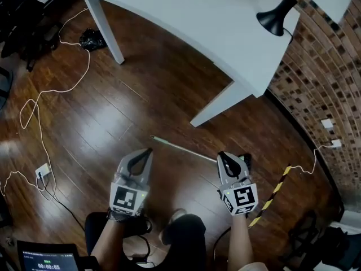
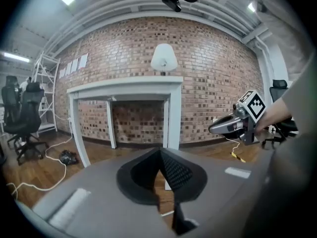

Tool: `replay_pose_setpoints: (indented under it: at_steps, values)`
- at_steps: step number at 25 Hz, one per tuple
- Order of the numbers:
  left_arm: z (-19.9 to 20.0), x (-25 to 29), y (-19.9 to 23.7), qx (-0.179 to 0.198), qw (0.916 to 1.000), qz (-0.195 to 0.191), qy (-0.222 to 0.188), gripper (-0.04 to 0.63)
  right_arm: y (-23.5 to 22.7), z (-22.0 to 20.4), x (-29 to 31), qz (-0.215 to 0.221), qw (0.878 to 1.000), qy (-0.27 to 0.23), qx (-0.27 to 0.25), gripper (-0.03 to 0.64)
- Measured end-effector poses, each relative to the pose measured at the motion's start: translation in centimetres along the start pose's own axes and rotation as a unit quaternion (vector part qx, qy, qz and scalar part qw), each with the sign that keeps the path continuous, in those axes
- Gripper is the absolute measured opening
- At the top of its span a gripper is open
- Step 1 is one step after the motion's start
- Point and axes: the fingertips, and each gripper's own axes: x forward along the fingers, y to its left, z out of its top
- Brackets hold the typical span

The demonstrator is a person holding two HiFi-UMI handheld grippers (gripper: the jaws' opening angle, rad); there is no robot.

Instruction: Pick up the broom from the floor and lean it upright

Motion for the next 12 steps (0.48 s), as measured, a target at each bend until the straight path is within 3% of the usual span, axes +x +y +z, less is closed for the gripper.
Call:
replay_pose_setpoints:
  at_steps: [5, 12]
  values:
    - [-11.7, 3.3, -0.4, -0.019, 0.9998, 0.001, 0.012, 0.0, 0.9, -10.9, 6.9, 0.042, 0.998, 0.036, -0.021, 0.04]
    - [-23.4, 5.6, -0.1, -0.025, 0.9995, 0.017, 0.011, 0.0, 2.6, -24.8, 15.0, 0.112, 0.988, 0.091, -0.062, 0.043]
